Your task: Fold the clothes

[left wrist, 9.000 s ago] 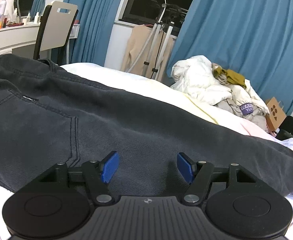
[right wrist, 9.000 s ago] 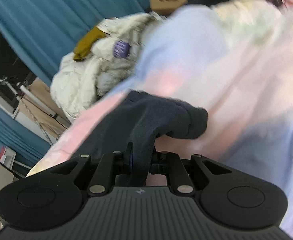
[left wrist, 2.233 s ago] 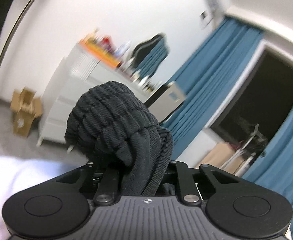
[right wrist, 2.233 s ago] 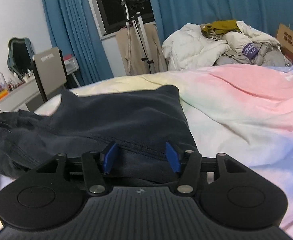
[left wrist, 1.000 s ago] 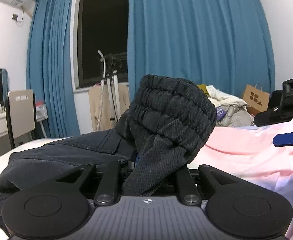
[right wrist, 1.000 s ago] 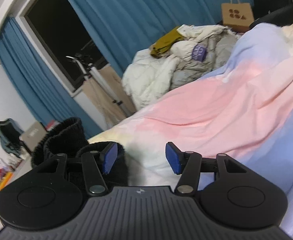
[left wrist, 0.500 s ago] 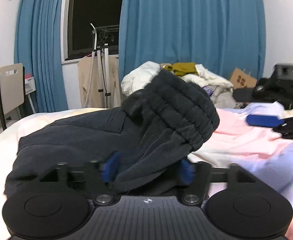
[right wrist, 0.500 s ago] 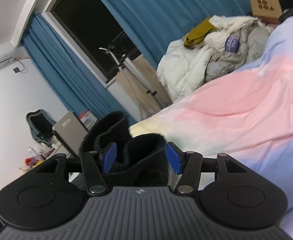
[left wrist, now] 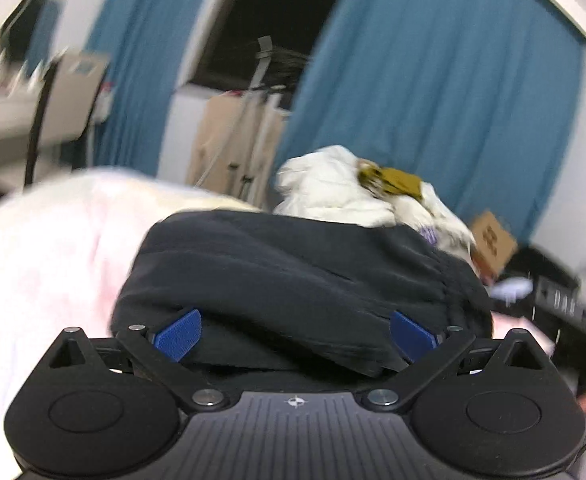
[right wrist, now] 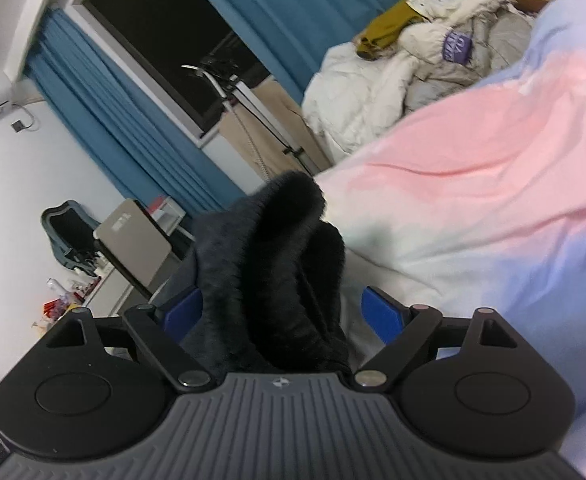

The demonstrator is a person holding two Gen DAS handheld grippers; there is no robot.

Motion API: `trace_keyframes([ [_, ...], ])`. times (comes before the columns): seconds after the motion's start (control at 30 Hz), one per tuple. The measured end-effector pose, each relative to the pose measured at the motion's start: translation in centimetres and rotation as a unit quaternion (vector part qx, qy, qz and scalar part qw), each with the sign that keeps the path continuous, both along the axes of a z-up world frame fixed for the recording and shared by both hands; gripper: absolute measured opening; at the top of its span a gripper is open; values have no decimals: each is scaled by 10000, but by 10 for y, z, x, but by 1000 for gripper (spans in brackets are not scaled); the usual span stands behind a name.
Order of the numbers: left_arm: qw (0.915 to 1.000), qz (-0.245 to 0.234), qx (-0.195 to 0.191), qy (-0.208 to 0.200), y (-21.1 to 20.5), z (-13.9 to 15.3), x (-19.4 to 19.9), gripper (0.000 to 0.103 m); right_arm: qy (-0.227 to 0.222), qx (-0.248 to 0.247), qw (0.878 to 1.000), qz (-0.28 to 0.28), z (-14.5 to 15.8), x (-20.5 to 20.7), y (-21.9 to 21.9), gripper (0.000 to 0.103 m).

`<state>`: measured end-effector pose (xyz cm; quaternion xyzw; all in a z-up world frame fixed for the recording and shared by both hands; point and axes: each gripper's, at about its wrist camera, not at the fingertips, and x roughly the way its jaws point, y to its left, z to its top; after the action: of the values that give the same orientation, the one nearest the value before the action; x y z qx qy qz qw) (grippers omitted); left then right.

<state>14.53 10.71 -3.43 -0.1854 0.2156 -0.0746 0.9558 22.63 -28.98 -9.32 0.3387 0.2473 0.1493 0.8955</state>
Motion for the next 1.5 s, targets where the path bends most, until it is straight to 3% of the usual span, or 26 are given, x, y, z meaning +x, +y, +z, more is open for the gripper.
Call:
trace_keyframes([
  [0.07, 9978, 37, -643, 157, 24, -5, 1, 101, -75, 76, 9999, -61, -5, 1, 4, 80],
  [0.1, 9969, 51, -776, 155, 32, -5, 1, 101, -161, 96, 9998, -96, -7, 1, 7, 78],
  [0.13, 9963, 65, -848, 127, 38, -5, 0, 101, -275, 93, 9995, -132, -7, 0, 9, 69],
  [0.17, 9957, 78, -921, 98, 45, -5, -1, 101, -367, 50, 9992, -168, -7, 0, 12, 51],
  [0.27, 9969, 45, -789, 63, 51, -7, 3, 100, -602, -378, 9970, -296, 1, -2, 23, 34],
  [0.4, 9978, -74, -654, -22, 53, -9, 6, 100, -840, -834, 9918, -475, 17, -2, 32, 29],
  [0.5, 9974, -158, -696, -96, 57, -8, 6, 100, -753, -1113, 9890, -614, 9, 7, 31, 28],
  [0.6, 9956, -50, -912, -189, 69, -5, 6, 101, -428, -842, 9926, -758, -13, 16, 19, 29],
  [0.7, 9937, 40, -1107, -182, 80, -2, 18, 101, -291, -496, 9956, -736, -21, 16, 10, 33],
  [0.83, 9890, 443, -1414, -15, 104, -9, 23, 102, -179, -152, 9976, -644, -16, 6, 5, 50],
  [0.9, 9839, 495, -1712, 122, 115, -16, 29, 102, -115, -43, 9984, -552, -14, 0, 5, 67],
  [0.97, 9784, 502, -1986, 273, 123, -24, 34, 102, -53, -17, 9991, -417, -13, -6, 8, 94],
  [1.07, 9767, 581, -2036, 350, 128, -33, 38, 102, 175, 41, 9998, -6, -16, -11, 14, 100],
  [1.27, 9822, 477, -1739, 522, 118, -47, 52, 102, 485, 350, 9981, 172, -35, -4, 19, 103],
  [1.5, 9852, 463, -1557, 553, 112, -57, 59, 103, 298, 10, 9990, 326, -45, 19, 43, 103],
])
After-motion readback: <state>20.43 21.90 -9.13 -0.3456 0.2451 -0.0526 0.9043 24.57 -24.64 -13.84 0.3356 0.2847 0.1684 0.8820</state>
